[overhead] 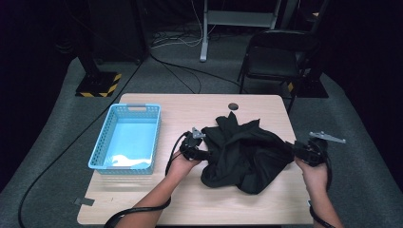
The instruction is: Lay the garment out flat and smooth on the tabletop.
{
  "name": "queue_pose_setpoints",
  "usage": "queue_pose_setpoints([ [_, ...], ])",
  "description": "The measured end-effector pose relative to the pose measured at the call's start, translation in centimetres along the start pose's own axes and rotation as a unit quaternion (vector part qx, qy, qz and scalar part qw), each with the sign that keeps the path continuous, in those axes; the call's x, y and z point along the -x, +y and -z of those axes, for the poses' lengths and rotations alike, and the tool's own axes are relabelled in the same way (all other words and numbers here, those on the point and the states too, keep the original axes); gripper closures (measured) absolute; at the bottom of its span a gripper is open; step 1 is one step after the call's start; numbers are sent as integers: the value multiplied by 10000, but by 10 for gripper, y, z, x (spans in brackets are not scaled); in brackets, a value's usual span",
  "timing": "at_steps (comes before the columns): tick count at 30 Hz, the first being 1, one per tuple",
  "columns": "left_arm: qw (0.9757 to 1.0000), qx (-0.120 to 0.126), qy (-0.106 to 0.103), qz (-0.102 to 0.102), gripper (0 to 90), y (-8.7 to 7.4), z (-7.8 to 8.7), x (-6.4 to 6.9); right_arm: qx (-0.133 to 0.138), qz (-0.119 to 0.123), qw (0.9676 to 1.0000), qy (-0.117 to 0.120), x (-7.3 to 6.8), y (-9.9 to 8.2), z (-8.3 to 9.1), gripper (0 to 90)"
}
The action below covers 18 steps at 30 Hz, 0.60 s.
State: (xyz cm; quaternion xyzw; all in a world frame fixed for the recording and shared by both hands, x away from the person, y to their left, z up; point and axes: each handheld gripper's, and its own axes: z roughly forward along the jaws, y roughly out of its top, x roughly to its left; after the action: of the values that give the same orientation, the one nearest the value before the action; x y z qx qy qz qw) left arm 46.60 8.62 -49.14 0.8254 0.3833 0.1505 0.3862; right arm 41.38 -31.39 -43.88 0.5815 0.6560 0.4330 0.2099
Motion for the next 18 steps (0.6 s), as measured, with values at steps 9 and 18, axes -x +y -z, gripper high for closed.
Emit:
queue_pose_setpoints([
  [9, 10000, 40, 36, 2, 262, -4, 6, -3, -235, 1174, 9860, 1163, -125, 23, -39, 402],
  [18, 9999, 52, 87, 59, 262, -8, 11, -7, -453, 1858, 9724, 1334, -188, 29, -67, 325],
])
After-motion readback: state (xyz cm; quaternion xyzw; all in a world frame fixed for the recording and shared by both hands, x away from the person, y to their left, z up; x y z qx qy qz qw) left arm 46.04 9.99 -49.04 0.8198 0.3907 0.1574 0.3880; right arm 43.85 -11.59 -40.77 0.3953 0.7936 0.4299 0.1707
